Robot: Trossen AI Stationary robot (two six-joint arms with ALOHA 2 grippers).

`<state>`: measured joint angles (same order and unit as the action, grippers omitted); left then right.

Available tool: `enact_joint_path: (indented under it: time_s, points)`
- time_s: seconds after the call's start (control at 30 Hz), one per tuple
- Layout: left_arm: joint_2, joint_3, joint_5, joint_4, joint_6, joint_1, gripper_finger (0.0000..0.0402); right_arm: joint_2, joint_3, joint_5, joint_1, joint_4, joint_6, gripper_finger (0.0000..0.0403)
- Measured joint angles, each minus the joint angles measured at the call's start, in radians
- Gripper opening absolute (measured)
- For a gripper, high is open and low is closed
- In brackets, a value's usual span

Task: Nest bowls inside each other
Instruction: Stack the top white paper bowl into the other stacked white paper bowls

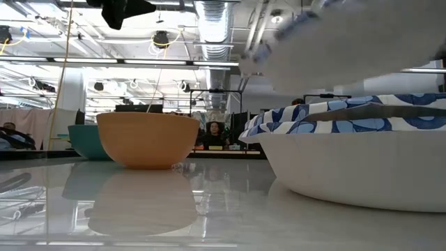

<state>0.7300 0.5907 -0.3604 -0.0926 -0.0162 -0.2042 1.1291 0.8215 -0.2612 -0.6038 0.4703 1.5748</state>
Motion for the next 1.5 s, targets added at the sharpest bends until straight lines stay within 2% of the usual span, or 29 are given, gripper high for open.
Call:
enact_joint_path:
  time_s: [0.2, 0.37, 0.7, 0.93, 1.27, 1.5]
  points:
    - [0.000, 0.000, -0.001, 0.006, -0.015, -0.024, 0.0250, 0.077, 0.000, -0.076, -0.044, -0.048, 0.035, 0.0001]
    - [0.000, 0.000, -0.001, 0.008, -0.015, -0.034, 0.0250, 0.120, 0.000, -0.080, -0.062, -0.063, 0.052, 0.0001]
    - [0.000, 0.000, -0.003, 0.025, -0.015, -0.040, 0.0250, 0.135, -0.031, -0.159, -0.128, -0.099, 0.155, 0.0001]
    - [0.000, 0.000, -0.003, 0.037, -0.023, -0.039, 0.0250, 0.136, -0.083, -0.160, -0.136, -0.177, 0.180, 0.0001]
    - [0.000, 0.000, -0.005, 0.037, -0.023, -0.039, 0.0250, 0.135, -0.089, -0.131, -0.138, -0.172, 0.171, 0.0009]
    - [0.000, 0.000, -0.006, 0.048, -0.024, -0.039, 0.0250, 0.135, -0.089, -0.102, -0.140, -0.164, 0.129, 0.0039]
